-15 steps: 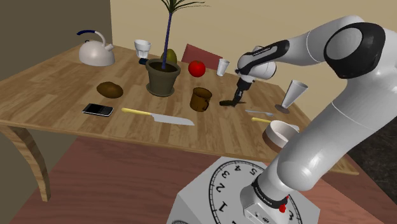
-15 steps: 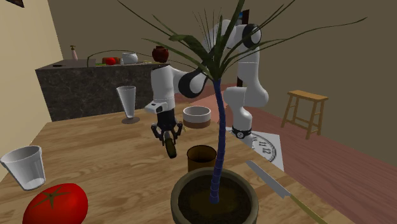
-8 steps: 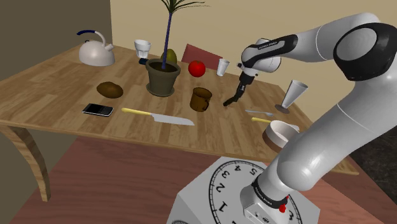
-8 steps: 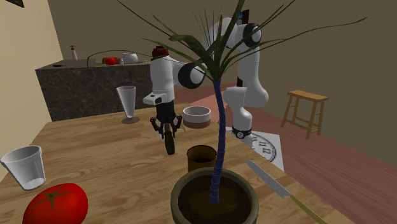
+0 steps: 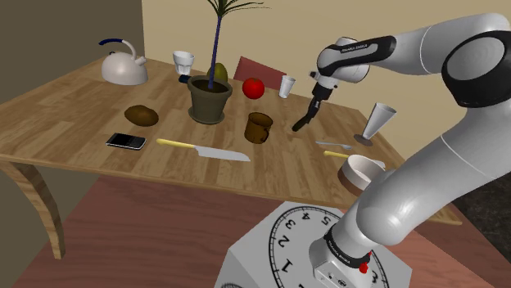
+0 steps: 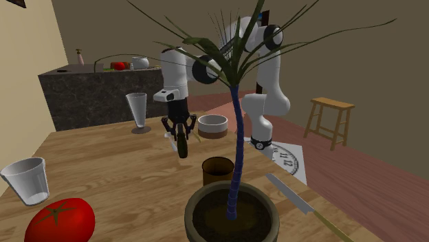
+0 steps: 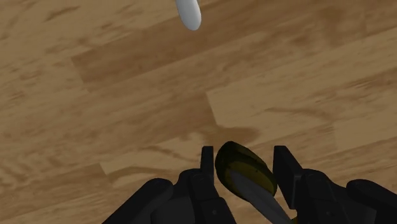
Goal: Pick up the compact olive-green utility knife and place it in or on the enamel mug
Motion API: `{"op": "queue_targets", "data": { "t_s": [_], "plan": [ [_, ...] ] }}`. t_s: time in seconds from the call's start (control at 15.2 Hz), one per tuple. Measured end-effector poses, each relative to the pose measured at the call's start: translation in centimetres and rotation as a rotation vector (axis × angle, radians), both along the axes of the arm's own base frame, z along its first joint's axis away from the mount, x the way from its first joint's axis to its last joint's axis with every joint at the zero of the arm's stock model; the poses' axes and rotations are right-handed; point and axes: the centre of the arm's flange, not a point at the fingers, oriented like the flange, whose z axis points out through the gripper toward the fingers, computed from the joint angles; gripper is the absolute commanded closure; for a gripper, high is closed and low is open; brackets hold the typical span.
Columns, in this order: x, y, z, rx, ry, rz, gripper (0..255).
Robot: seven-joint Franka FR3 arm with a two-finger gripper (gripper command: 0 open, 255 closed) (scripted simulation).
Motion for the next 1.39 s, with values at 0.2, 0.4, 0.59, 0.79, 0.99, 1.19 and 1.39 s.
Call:
{"op": "queue_targets", "data": {
  "t_s": [0.2, 0.4, 0.59, 0.79, 0.99, 1.19, 1.39],
  "plan": [
    [0.3, 0.0, 1.7, 0.000, 0.000, 0.000, 255],
    [0.1, 0.0, 3.1, 0.000, 0.000, 0.000, 255],
    [0.1, 0.1, 4.8, 0.000, 0.000, 0.000, 255],
    [0.0, 0.0, 6.3, 0.000, 0.000, 0.000, 255],
    [1.2, 2.4, 7.1, 0.000, 0.000, 0.001, 255],
    [2.7, 5.9, 7.3, 0.000, 0.000, 0.001, 255],
    [4.5, 9.4, 6.9, 0.000, 0.000, 0.001, 255]
  ]
}}
